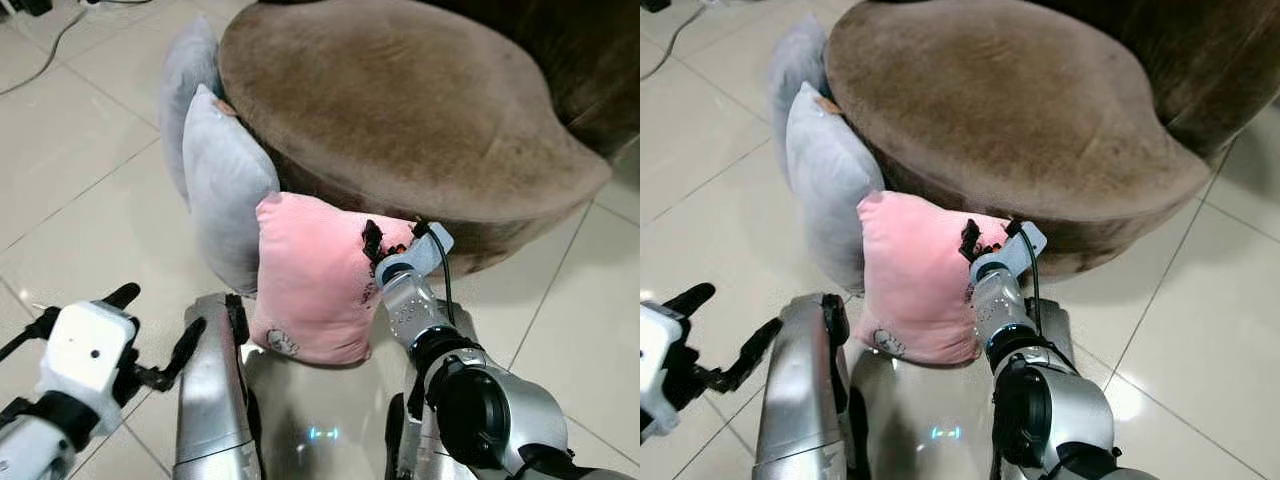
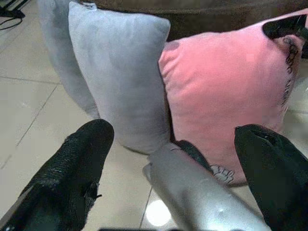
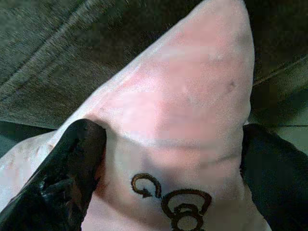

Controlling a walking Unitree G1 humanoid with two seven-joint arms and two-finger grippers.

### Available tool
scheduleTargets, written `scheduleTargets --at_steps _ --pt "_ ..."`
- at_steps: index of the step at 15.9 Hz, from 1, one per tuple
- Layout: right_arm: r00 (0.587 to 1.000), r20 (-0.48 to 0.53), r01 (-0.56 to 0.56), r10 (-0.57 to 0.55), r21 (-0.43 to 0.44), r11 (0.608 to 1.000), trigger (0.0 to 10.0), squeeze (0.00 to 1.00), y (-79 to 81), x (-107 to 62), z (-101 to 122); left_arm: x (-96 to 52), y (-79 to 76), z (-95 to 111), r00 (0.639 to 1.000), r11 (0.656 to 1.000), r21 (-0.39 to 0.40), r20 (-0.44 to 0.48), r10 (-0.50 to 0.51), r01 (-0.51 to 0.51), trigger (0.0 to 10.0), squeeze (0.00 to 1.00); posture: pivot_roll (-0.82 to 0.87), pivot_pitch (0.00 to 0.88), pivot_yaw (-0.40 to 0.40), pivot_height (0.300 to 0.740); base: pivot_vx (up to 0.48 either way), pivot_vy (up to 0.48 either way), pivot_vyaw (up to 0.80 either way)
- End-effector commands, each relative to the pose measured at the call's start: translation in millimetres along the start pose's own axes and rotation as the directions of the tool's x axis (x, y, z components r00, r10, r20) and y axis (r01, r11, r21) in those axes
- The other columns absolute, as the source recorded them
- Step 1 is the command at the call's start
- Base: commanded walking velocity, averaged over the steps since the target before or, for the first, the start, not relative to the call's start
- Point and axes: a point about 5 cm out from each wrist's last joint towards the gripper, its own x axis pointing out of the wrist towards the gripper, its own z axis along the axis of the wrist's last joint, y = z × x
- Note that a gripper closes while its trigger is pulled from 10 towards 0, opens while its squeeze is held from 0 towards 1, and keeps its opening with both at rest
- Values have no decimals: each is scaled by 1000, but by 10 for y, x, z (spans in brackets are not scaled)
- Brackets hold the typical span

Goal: Move the pillow to the sofa from floor

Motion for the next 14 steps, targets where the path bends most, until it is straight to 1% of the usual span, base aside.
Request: scheduleTargets --at_steps 1,3,10,11,12,13,14 --pt "998 -47 -28 30 39 999 0 0 180 -42 -202 -51 -14 27 1000 1000 4 -6 -23 23 10000 0 215 287 30 412 0 0 0" --pt "998 -50 -48 50 41 998 0 0 218 -53 -237 -78 -10 27 1000 1000 4 -17 -27 27 10000 0 213 288 33 412 0 0 0" --pt "997 -50 -63 64 25 998 0 0 224 -60 -256 -103 -69 29 997 997 -24 -29 -74 73 10000 0 205 278 24 412 0 0 0" --pt "997 -49 -64 65 23 998 0 0 225 -60 -254 -110 -84 24 996 995 -39 -31 -88 87 10000 0 202 275 22 412 0 0 0" --pt "997 -49 -65 66 21 998 0 0 223 -61 -255 -131 -130 15 990 987 -93 -30 -135 132 10000 0 198 271 23 412 0 0 0" --pt "997 -48 -66 67 20 998 0 0 219 -62 -258 -171 -204 26 976 964 -160 -11 -216 212 10000 0 195 268 23 412 0 0 0" --pt "997 -48 -67 68 20 998 0 0 218 -63 -259 -186 -229 33 970 954 -178 -2 -244 239 10000 0 195 268 23 412 0 0 0"
